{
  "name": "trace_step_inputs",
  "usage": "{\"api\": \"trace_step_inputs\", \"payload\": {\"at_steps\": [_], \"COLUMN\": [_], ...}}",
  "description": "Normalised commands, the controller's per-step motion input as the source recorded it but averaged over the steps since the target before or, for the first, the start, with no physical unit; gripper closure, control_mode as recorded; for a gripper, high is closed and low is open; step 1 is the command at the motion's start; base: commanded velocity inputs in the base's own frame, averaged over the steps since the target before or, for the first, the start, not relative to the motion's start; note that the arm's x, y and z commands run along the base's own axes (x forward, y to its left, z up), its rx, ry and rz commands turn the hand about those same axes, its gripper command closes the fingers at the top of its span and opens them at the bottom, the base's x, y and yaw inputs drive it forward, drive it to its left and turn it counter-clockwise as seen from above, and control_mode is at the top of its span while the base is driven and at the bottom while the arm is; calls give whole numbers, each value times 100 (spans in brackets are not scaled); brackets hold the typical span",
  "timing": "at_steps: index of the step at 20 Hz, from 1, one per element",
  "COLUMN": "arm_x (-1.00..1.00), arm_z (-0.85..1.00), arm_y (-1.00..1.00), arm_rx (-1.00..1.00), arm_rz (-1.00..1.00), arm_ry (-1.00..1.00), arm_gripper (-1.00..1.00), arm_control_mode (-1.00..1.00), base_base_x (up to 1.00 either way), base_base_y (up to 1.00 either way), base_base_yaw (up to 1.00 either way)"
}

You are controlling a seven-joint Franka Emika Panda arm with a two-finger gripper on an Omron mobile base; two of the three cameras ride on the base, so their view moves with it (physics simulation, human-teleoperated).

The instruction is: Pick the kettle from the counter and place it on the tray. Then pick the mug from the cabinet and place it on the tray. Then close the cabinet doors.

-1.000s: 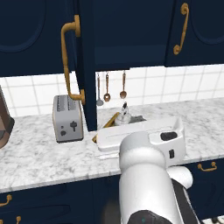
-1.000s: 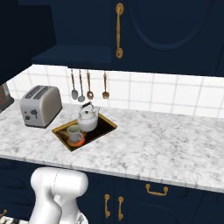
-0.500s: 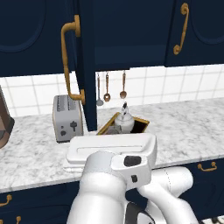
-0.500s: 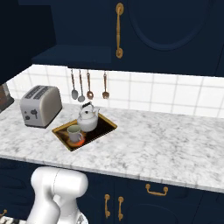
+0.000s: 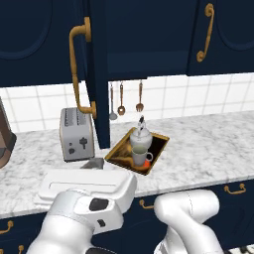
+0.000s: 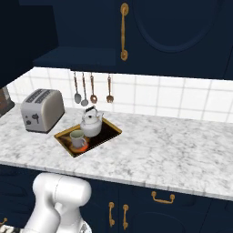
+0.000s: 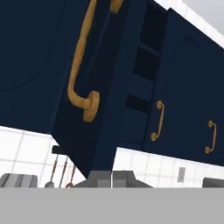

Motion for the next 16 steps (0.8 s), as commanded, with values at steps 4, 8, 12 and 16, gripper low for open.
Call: {"api": "trace_step_inputs", "payload": {"at_steps": [4, 8, 12, 16], "arm_x": [55, 93, 80, 70], "arm_z": [-14, -6, -9, -6], "arm_y": [51, 41, 9, 7], "arm_rx": [0, 0, 0, 0], "arm_rz": [-7, -10, -12, -12], "arm_ry": [0, 0, 0, 0], "arm_gripper": [100, 100, 100, 100], "arm_control_mode": [-100, -100, -100, -100], "base_base_x": [0, 0, 0, 0], "base_base_y": [0, 0, 0, 0], "base_base_yaw": [0, 0, 0, 0]}}
